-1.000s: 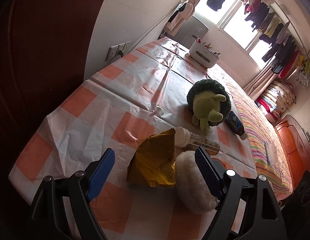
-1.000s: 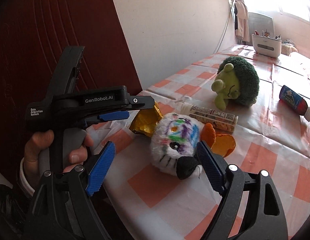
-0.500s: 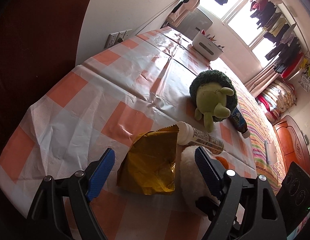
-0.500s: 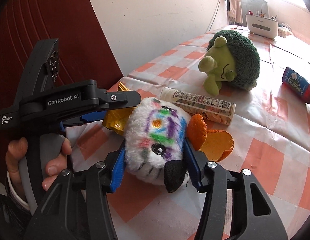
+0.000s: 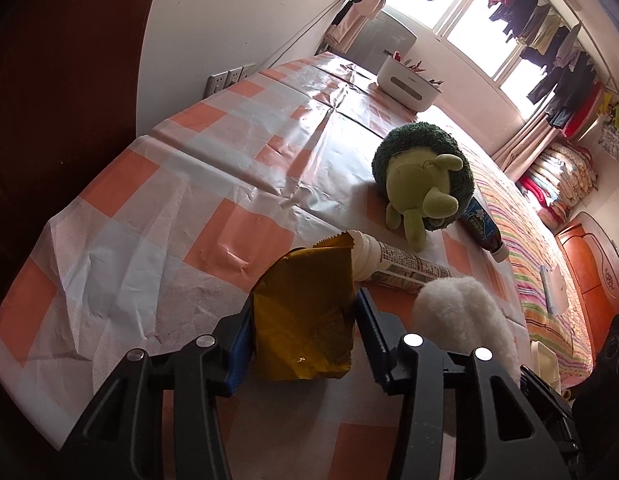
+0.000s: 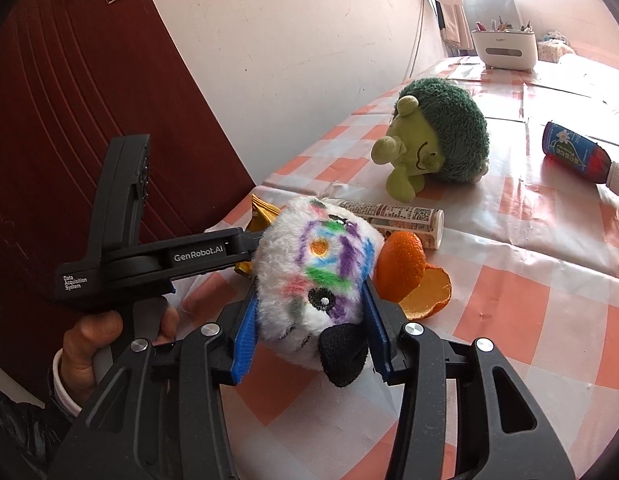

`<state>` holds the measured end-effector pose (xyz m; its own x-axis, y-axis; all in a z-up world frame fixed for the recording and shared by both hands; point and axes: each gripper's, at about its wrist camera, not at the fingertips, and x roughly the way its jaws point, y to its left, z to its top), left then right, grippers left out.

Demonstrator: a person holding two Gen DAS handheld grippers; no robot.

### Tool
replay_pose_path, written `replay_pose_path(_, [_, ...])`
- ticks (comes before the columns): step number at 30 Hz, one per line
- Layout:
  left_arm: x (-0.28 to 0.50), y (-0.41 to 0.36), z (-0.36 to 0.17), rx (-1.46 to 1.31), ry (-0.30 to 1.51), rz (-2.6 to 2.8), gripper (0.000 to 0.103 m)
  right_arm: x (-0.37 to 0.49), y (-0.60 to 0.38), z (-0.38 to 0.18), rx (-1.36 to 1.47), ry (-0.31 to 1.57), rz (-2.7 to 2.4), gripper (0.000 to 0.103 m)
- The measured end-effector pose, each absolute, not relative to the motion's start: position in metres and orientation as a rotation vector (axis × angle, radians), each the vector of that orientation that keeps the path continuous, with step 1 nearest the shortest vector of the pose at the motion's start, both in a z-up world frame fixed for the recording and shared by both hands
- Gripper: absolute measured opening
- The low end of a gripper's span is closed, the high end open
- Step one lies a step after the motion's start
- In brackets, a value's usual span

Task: Collect trash
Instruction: 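Grasp the white fluffy plush toy with right gripper while left gripper grasps the gold wrapper, then carry the plush toy and gold wrapper in both grippers to the white bin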

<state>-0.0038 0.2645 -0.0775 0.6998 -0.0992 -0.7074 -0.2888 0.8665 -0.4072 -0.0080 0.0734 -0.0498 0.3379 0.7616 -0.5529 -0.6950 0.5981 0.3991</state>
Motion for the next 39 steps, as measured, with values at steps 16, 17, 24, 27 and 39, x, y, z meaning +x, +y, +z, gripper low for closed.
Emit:
replay_pose_path(16, [-0.02, 0.229, -0.028, -0.413, 0.543, 0.079, 0.041, -0.001, 0.027, -0.033, 0.166, 0.68, 0.859, 0.045])
replay_pose_path(17, [-0.02, 0.225, -0.026, -0.406, 0.536, 0.07, 0.041, 0.0, 0.023, -0.034, 0.169, 0.682, 0.852, 0.045])
replay_pose_path(24, [-0.008, 0.197, -0.021, -0.386, 0.529, 0.016, 0.041, 0.003, -0.005, -0.033, 0.186, 0.673, 0.789, 0.046])
replay_pose_path(27, [-0.003, 0.186, -0.023, -0.383, 0.536, -0.009, 0.041, 0.0, -0.022, -0.033, 0.198, 0.67, 0.759, 0.046])
replay_pose_path(39, [0.014, 0.133, -0.021, -0.357, 0.544, -0.109, 0.041, 0.002, -0.084, -0.031, 0.259, 0.646, 0.64, 0.046])
